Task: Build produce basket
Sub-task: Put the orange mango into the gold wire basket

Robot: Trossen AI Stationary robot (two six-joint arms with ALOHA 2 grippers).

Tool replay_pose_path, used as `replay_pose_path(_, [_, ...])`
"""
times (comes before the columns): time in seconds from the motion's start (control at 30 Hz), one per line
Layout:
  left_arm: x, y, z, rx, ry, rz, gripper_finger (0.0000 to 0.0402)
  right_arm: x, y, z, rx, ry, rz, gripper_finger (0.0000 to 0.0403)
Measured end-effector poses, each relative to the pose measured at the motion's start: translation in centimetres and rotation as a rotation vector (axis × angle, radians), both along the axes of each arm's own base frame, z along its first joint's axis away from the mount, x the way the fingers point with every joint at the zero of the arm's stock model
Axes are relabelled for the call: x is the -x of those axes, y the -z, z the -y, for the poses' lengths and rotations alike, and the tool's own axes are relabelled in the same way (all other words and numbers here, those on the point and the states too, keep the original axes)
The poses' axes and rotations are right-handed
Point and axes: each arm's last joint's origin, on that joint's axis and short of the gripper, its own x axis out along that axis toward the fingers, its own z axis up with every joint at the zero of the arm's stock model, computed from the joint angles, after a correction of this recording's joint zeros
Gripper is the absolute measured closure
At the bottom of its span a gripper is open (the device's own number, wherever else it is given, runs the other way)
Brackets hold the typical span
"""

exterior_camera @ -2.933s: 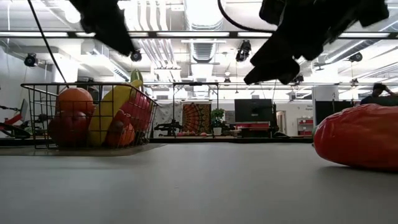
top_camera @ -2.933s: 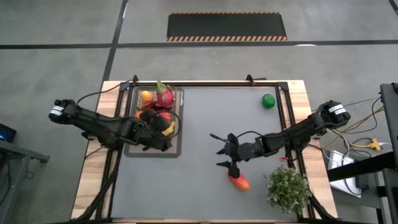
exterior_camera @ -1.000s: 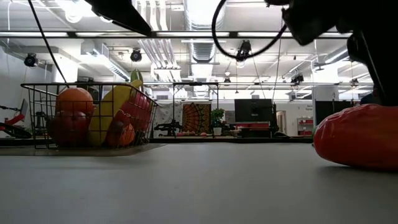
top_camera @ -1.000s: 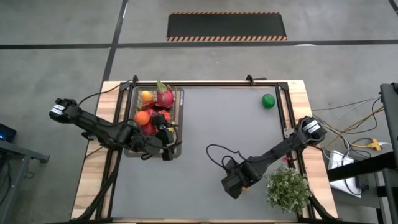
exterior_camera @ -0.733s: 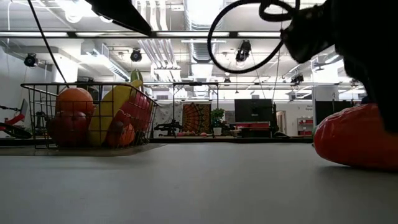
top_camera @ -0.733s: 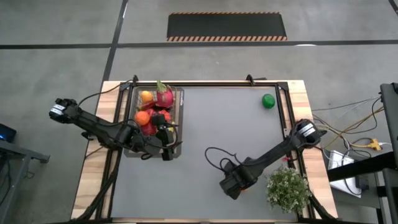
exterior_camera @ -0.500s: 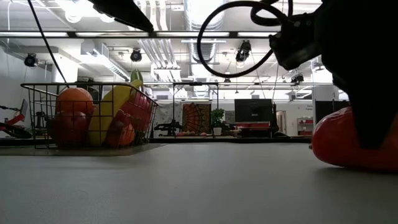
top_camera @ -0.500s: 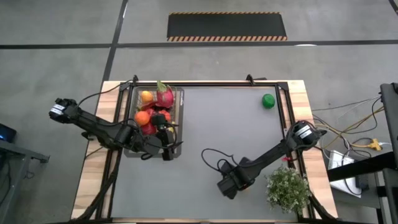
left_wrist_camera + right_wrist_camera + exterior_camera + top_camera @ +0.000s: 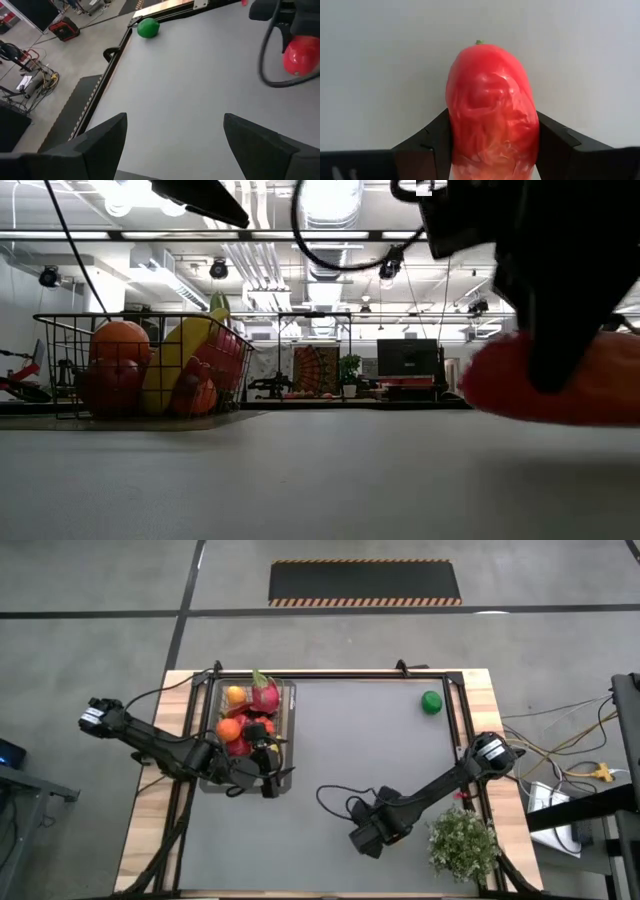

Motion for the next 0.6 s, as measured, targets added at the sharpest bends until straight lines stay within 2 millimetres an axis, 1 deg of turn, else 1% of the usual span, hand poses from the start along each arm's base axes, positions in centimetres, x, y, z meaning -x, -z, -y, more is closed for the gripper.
replay_pose_path(0.17, [0.0,-0.3,0.0,-0.024,0.019,0.014,0.009,-0.1,-1.3,0.6,0.164,-0.149,0.107,0.0209])
replay_pose_path(0.3, [0.2,-0.6,-0.1,-0.032,0.025,0.018,0.009,-0.6,-2.4,0.8,0.255,-0.258,0.205,0.021])
replay_pose_path(0.43, [0.6,-0.8,-0.2,-0.032,0.034,0.026,0.009,-1.7,-3.7,1.2,0.286,-0.38,0.335,0.021])
replay_pose_path(0.6, [1.3,-0.4,-0.3,-0.029,0.04,0.033,0.009,-3.3,-4.2,2.8,0.323,-0.52,0.488,0.021])
